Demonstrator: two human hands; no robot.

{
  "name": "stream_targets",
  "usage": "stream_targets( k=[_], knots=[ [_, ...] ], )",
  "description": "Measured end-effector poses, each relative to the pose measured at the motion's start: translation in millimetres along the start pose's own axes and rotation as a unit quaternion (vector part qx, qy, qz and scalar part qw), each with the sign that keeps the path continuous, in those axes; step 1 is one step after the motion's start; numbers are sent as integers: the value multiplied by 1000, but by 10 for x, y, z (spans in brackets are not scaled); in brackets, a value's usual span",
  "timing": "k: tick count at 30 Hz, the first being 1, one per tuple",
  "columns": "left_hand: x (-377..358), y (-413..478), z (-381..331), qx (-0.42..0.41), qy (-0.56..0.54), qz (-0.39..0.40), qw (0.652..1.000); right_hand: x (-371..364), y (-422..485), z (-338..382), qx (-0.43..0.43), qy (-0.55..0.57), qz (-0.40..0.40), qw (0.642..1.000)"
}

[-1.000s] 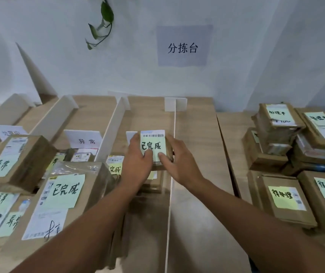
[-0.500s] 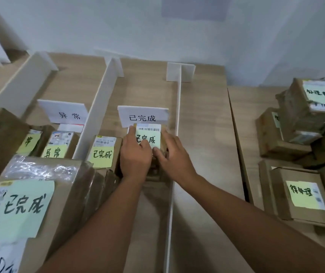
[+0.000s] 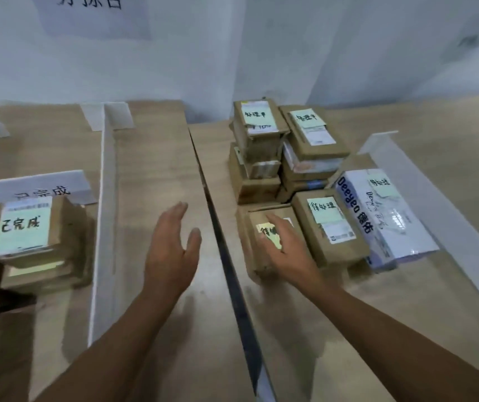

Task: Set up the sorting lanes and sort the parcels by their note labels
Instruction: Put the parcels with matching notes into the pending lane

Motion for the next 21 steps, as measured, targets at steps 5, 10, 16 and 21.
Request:
stream_targets(
  k=[5,10,16,21],
  knots=[
    [-1113,-251,-533,42,-42,125,990,548,20,-758,-31,-9,8,999],
    [-1707,-227,-745,77,-79,160,981,341,159,-937,-23,-29,1,999],
    [-1967,-139,-707,99,-75,161,979,241,307,-1058,-59,-6,-19,998],
    [-1936,-141,-720,107,-76,154,979,238,276,-1072,-59,12,-15,998]
  ],
)
Point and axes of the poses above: each hand's wrist, its own y-axis towards the middle knuckle, its own x-axis out of the back of the hand, z = x × y, the point moved 2 cm from there along y, towards the middle knuckle, and after that the axes turned 14 degrees about y, right-handed, at the moved point
